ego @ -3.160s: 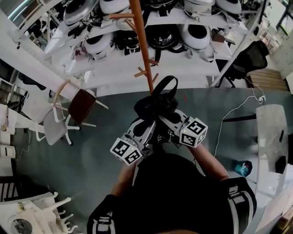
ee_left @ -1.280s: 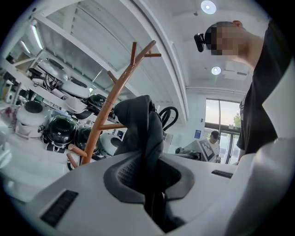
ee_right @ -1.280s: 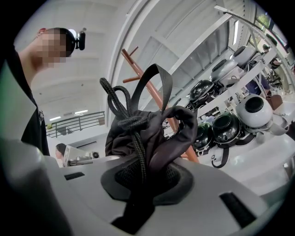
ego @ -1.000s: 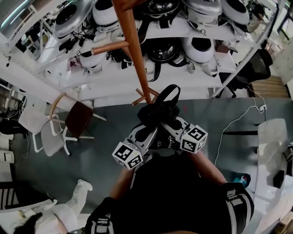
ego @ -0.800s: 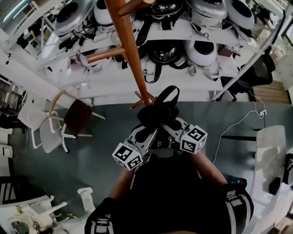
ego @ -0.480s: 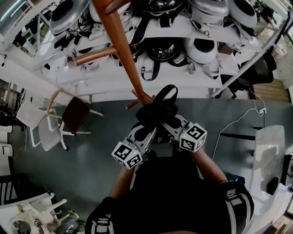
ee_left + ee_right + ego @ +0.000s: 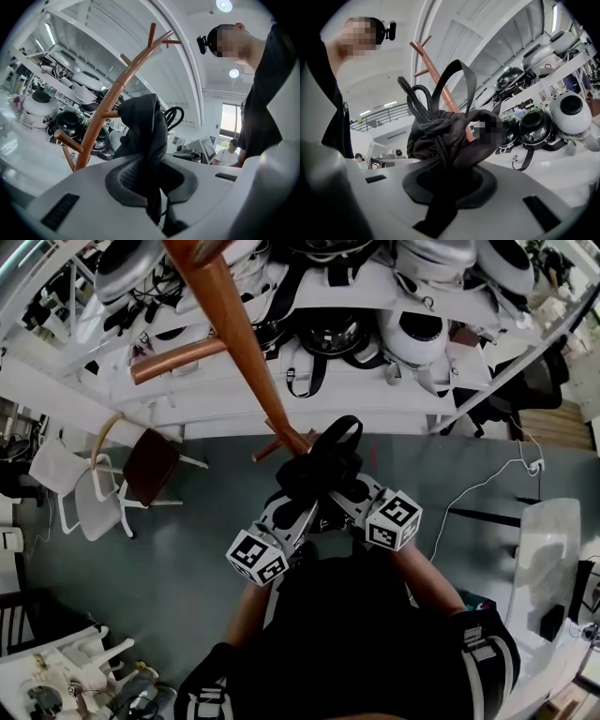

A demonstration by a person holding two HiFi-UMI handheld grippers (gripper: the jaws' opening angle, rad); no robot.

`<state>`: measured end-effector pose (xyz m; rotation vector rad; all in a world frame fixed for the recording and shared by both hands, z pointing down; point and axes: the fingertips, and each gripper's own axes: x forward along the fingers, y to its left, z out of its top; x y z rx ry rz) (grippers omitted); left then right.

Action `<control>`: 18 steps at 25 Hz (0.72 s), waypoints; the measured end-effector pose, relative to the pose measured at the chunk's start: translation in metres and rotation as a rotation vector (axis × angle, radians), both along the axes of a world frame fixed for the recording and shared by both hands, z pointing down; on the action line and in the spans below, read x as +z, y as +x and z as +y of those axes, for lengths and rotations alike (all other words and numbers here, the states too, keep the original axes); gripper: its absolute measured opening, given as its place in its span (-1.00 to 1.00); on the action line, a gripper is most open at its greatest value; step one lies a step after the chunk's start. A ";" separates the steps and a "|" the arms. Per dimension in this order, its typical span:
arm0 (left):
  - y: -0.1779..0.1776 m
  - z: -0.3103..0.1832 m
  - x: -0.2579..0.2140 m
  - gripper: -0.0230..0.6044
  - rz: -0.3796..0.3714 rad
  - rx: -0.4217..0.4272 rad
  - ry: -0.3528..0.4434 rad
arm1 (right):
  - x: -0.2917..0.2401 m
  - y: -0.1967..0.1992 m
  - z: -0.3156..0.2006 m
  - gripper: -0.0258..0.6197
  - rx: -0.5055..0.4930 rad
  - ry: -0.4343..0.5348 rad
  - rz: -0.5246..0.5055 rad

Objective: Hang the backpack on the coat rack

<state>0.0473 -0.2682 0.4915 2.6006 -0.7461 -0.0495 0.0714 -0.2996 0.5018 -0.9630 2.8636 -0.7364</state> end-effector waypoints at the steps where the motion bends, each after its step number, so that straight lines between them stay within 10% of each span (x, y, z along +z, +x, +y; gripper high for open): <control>1: -0.001 0.000 0.000 -0.77 0.000 0.000 0.000 | 0.000 -0.001 0.000 -0.68 -0.003 0.000 -0.002; 18: -0.018 0.011 0.004 -0.77 -0.007 -0.028 -0.014 | 0.004 -0.019 0.009 -0.68 -0.039 0.002 -0.006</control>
